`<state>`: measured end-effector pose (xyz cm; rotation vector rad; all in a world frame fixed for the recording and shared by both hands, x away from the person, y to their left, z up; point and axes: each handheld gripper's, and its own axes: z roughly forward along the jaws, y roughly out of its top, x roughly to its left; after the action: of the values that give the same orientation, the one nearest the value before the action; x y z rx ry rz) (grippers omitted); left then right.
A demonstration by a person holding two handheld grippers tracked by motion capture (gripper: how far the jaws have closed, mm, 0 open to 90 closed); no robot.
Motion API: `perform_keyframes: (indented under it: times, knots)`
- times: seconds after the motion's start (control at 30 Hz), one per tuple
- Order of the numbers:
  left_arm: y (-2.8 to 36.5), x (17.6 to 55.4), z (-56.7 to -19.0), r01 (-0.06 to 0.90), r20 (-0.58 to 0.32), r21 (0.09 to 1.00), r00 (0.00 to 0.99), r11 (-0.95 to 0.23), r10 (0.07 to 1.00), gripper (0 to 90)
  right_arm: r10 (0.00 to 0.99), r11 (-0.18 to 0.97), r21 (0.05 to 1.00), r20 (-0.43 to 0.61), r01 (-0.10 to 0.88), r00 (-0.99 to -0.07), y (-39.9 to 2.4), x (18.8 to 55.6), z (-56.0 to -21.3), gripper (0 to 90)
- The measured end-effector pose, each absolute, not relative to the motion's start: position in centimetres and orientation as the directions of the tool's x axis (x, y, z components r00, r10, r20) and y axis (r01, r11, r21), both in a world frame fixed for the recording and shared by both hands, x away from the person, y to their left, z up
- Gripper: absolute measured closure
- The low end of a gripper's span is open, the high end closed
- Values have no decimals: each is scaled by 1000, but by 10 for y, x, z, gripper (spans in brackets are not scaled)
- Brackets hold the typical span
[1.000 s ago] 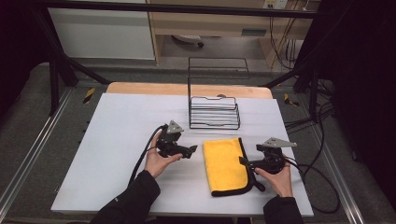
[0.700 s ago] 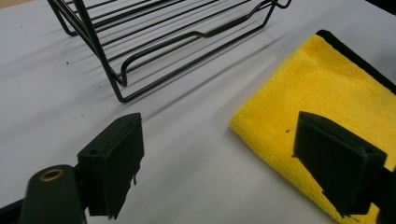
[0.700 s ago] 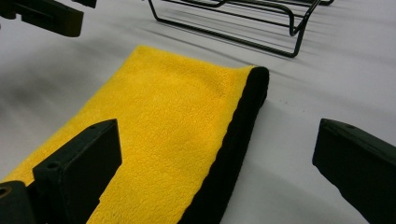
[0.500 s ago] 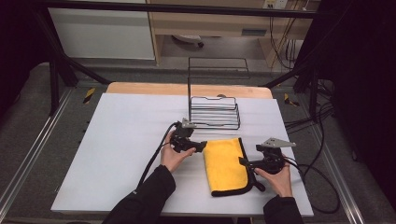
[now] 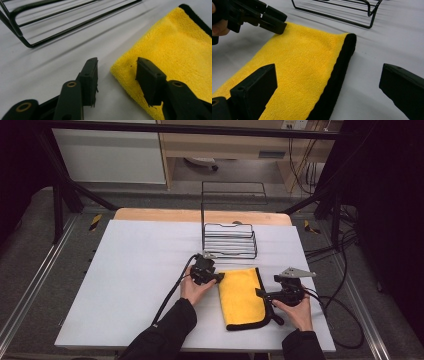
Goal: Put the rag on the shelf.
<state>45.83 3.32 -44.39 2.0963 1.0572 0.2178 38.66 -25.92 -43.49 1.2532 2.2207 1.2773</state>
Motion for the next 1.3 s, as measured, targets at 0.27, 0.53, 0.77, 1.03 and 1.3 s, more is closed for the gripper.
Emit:
perform_keyframes:
  times: [0.27, 0.53, 0.77, 1.03, 1.3]
  knots:
    - [33, 461, -448, 644, -229, 685, 635, -342, 738, 626, 804, 225, 800, 171, 557, -570, -258, 391, -436, 31]
    - [29, 458, -449, 642, -232, 684, 641, -346, 732, 719, 820, 213, 794, 171, 569, -546, -257, 402, -435, 39]
    - [25, 454, -448, 615, -193, 699, 654, -366, 731, 802, 835, 208, 791, 163, 576, -525, -252, 417, -432, 97]
    - [20, 450, -449, 579, -132, 711, 668, -400, 733, 807, 830, 242, 761, 158, 601, -535, -242, 441, -438, 250]
    - [21, 450, -451, 572, -137, 718, 674, -395, 726, 807, 838, 279, 734, 128, 619, -530, -239, 450, -447, 452]
